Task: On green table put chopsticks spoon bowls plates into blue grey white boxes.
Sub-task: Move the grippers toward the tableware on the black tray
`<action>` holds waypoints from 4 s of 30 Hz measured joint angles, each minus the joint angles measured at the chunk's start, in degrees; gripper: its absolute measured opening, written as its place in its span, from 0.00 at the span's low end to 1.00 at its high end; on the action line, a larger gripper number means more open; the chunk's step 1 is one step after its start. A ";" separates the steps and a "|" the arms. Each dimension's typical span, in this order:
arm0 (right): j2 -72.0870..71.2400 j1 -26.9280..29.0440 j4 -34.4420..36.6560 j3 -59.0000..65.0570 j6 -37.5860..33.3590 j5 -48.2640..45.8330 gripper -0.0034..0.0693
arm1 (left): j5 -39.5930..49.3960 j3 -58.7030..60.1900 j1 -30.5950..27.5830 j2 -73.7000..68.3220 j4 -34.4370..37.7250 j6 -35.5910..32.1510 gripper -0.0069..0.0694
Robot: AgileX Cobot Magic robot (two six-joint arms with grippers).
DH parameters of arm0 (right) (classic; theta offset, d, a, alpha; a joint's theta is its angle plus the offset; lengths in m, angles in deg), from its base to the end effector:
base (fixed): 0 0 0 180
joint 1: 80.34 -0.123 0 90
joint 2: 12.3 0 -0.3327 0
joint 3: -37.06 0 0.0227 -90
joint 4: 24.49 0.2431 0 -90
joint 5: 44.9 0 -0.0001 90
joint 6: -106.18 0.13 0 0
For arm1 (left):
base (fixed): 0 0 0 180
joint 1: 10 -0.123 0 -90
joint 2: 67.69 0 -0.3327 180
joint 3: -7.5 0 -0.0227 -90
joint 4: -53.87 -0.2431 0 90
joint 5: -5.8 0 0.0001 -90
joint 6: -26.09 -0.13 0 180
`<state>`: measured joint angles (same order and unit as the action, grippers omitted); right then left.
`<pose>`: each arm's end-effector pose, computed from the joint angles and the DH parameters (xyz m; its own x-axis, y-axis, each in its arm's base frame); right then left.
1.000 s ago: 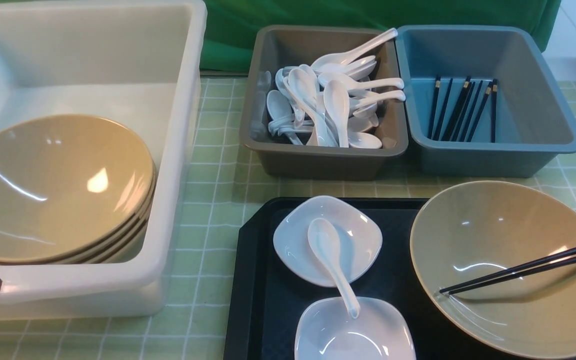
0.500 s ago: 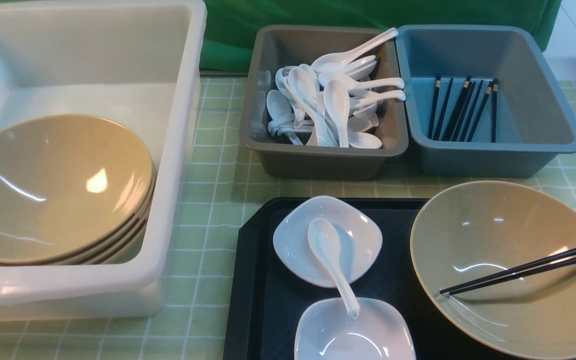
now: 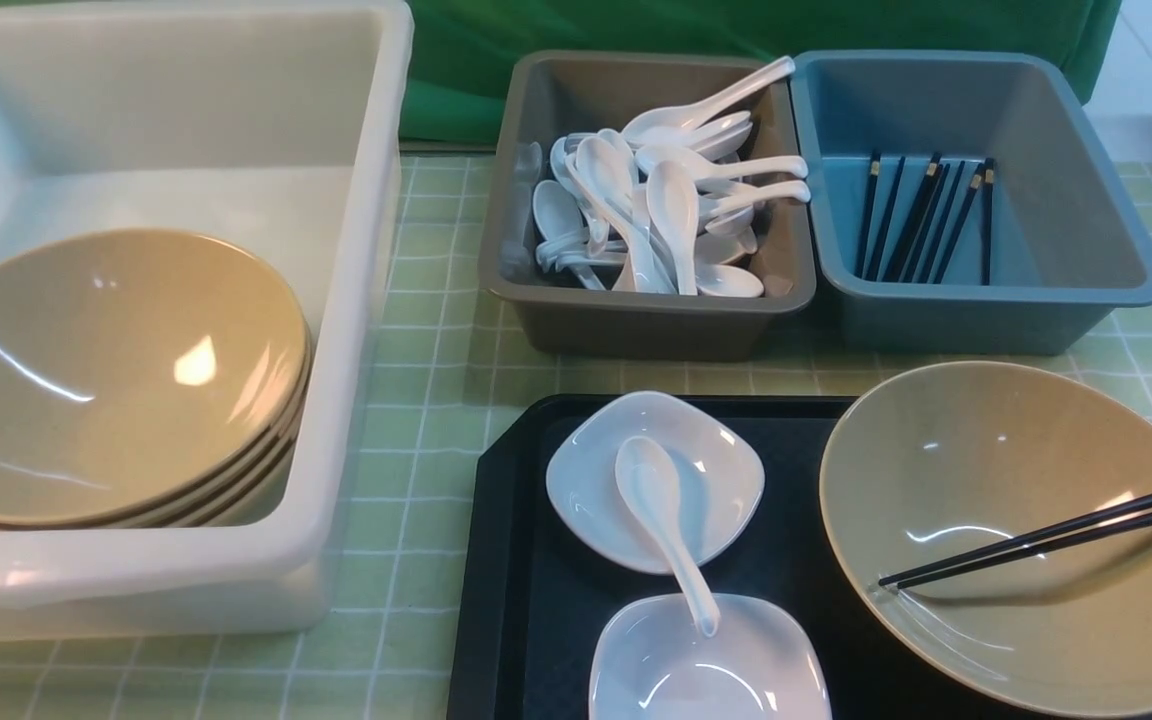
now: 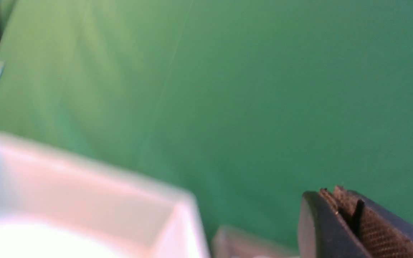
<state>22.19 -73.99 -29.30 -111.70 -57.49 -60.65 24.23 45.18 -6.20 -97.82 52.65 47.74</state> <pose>0.0659 -0.0103 0.4513 0.1720 0.1848 -0.9676 0.1001 0.9739 0.2038 0.0584 -0.0030 0.4113 0.0405 -0.3535 -0.9345 0.0787 0.9335 -0.3497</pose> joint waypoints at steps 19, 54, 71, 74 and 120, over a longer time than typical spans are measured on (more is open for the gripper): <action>17.23 -0.62 29.02 -0.25 -36.70 -32.75 0.37 | 14.53 6.32 13.53 -7.72 24.17 -23.25 0.09; 61.71 -25.80 -7.02 -23.75 -76.08 -51.22 0.51 | 37.40 0.96 24.47 -11.62 33.46 -49.18 0.09; 73.23 -25.80 -10.58 -20.46 -73.36 -50.52 0.56 | 37.95 -0.07 24.47 -11.45 31.16 -49.30 0.09; 74.02 -25.80 -11.01 -20.28 -72.31 -50.13 0.56 | 38.02 -0.07 24.47 -11.45 31.16 -49.30 0.09; 70.74 -6.30 22.91 -42.13 -59.06 -50.86 0.13 | 29.27 -0.07 24.47 -11.83 42.30 -65.96 0.09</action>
<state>92.93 -80.28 -6.40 -153.82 -116.55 -111.51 53.50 45.11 18.27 -109.64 94.96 -18.22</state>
